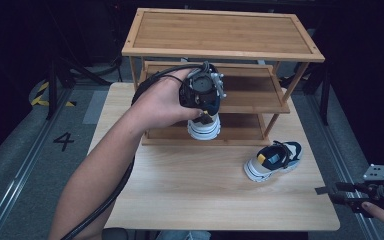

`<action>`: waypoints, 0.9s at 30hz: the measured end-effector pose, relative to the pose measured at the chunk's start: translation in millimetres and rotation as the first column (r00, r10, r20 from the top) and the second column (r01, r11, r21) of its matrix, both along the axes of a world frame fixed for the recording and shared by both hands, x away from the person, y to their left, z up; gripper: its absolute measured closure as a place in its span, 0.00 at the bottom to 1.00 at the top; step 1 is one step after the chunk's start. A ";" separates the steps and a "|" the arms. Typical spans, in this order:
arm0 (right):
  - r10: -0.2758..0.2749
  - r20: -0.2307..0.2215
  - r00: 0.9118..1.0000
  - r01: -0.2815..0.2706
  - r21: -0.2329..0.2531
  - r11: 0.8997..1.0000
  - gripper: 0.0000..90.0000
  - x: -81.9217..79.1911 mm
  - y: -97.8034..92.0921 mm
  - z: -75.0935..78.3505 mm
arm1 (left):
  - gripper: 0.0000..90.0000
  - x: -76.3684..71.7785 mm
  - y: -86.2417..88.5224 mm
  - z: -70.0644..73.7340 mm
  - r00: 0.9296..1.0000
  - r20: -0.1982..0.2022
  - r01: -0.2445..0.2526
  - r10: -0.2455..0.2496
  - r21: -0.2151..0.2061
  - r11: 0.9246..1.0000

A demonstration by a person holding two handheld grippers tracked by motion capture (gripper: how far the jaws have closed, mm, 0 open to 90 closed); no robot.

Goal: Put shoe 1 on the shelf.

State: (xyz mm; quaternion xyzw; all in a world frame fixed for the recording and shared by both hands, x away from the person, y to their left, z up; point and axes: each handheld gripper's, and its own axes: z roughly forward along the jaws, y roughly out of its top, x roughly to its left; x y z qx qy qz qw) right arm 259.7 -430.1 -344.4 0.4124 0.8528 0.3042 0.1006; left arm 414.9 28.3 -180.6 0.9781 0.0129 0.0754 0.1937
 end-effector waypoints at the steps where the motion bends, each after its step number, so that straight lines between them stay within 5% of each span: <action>1: 0.001 0.004 1.000 -0.001 -0.003 1.000 0.53 -0.3 -0.1 0.1 | 0.76 2.8 -0.9 -1.0 1.000 0.000 -0.002 0.002 -0.002 1.000; 14: 0.000 0.044 0.999 0.001 -0.015 1.000 0.53 -6.7 -0.7 5.4 | 0.76 32.6 0.3 -10.5 1.000 0.004 -0.023 0.024 -0.026 0.999; 27: 0.020 0.093 0.996 -0.017 -0.028 0.999 0.53 -12.7 2.6 12.5 | 0.75 47.3 -1.4 -21.9 0.999 0.013 -0.049 0.049 -0.001 0.999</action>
